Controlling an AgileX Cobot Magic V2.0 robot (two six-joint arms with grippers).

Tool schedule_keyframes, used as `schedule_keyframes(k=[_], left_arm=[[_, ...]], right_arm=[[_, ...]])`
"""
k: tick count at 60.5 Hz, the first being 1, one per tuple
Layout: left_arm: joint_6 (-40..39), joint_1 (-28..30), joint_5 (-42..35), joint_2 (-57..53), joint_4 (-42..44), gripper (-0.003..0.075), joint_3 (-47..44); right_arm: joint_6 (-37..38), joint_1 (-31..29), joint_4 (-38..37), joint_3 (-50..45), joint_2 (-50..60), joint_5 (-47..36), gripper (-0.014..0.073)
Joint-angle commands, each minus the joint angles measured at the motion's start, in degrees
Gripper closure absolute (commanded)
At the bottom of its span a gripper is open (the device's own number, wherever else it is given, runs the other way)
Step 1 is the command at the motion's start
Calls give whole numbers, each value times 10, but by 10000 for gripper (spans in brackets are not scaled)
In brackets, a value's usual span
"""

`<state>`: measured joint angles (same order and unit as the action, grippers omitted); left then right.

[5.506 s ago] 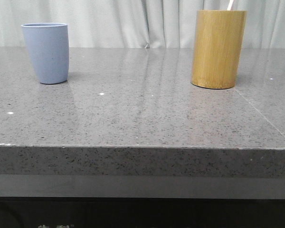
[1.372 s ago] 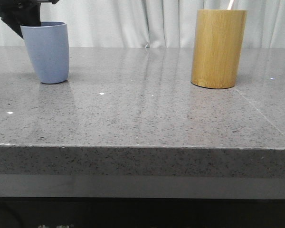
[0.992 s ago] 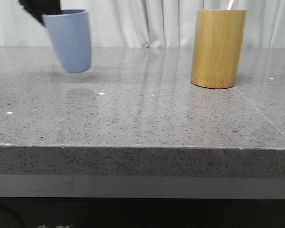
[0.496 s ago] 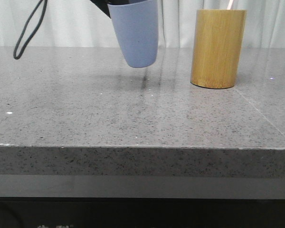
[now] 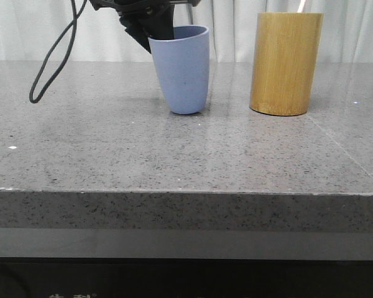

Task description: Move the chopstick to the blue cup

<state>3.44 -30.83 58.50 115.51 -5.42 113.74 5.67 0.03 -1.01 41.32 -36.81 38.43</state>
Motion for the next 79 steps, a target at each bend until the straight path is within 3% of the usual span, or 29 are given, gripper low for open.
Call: schedule_keyframes(k=[1, 11, 16, 63, 79], left_arm=[[-4, -4, -32, -35, -13, 650, 23], [-4, -4, -33, -35, -16, 395, 23], [-4, -4, -33, -37, -17, 335, 23], [-4, -2, -30, -161, -10, 355, 20], [-4, -2, -66, -292, 15, 355, -89]], right_arm=[[-4, 1, -7, 19, -4, -32, 34], [-4, 1, -7, 19, -4, -31, 34], [-4, 1, -7, 19, -4, -31, 34], [-4, 1, -7, 19, -4, -30, 34], [-4, 1, -7, 19, -4, -31, 34]])
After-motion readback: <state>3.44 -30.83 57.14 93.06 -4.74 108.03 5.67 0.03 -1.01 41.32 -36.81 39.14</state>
